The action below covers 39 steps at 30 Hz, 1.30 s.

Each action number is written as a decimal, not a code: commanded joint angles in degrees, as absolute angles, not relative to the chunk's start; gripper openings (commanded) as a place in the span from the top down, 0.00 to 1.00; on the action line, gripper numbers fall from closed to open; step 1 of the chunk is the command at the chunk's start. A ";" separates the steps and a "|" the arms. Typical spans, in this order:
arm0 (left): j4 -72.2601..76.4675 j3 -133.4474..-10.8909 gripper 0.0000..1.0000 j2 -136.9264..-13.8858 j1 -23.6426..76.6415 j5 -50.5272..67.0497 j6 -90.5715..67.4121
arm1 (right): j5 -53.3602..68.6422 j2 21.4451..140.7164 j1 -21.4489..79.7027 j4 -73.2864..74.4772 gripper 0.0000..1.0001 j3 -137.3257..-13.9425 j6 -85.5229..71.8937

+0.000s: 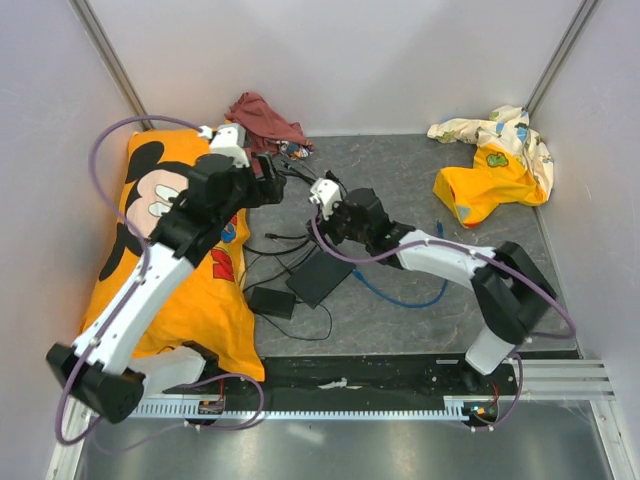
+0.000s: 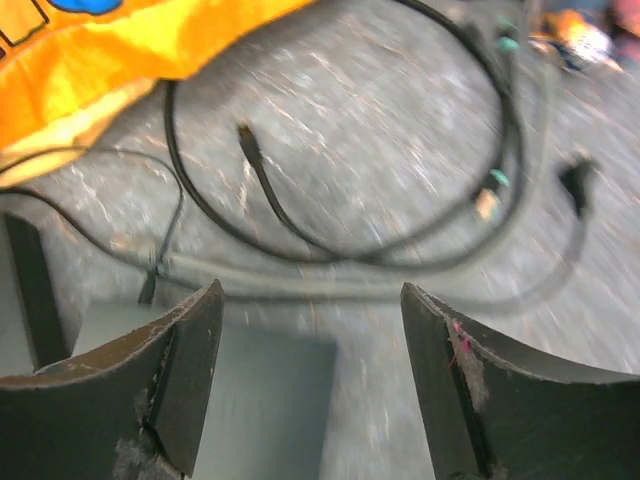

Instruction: Insert the plug into the switch port

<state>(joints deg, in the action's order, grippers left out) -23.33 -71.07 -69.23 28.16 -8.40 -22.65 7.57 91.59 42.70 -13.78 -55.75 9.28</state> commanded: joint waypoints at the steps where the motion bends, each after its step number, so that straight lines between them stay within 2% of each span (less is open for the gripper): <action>1: -28.92 -71.20 0.10 -61.10 27.69 -15.98 -13.98 | 17.48 102.62 42.63 -10.20 0.23 -66.60 13.88; 7: -20.93 -61.80 0.07 -50.74 27.42 -24.15 -7.48 | 22.76 116.25 43.06 -6.25 0.25 -80.32 16.96; 11: -14.25 -55.47 0.07 -47.73 27.16 -24.87 -5.89 | 23.03 122.60 43.33 -3.87 0.27 -86.91 18.28; 17: -15.12 -55.20 0.07 -48.60 26.90 -25.84 -4.83 | 23.03 129.54 43.59 -0.71 0.32 -94.29 19.33; 23: -15.12 -54.93 0.07 -48.60 26.81 -25.84 -4.57 | 23.12 133.24 44.21 2.02 0.42 -97.29 20.21; 26: -15.03 -54.84 0.07 -48.34 26.81 -25.84 -4.57 | 22.33 134.21 44.12 3.33 0.51 -98.00 20.92; 29: -15.03 -54.67 0.07 -47.99 26.72 -26.02 -4.48 | 21.54 133.86 44.30 4.31 0.67 -98.18 21.88; 30: -14.86 -54.58 0.07 -47.90 26.72 -25.93 -4.48 | 21.45 133.42 44.30 4.48 0.79 -97.91 22.06; 33: -14.85 -54.49 0.07 -47.55 26.54 -26.10 -4.48 | 21.09 130.26 44.30 4.39 1.00 -97.04 22.76; 39: -14.24 -53.97 0.07 -45.88 26.37 -27.16 -4.39 | 20.66 117.09 44.21 3.69 1.00 -95.45 23.64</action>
<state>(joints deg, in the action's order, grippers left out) -17.17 -54.65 -47.72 26.70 -24.75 -6.31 21.04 129.29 44.25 5.52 -95.39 22.06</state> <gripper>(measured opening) 0.928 0.021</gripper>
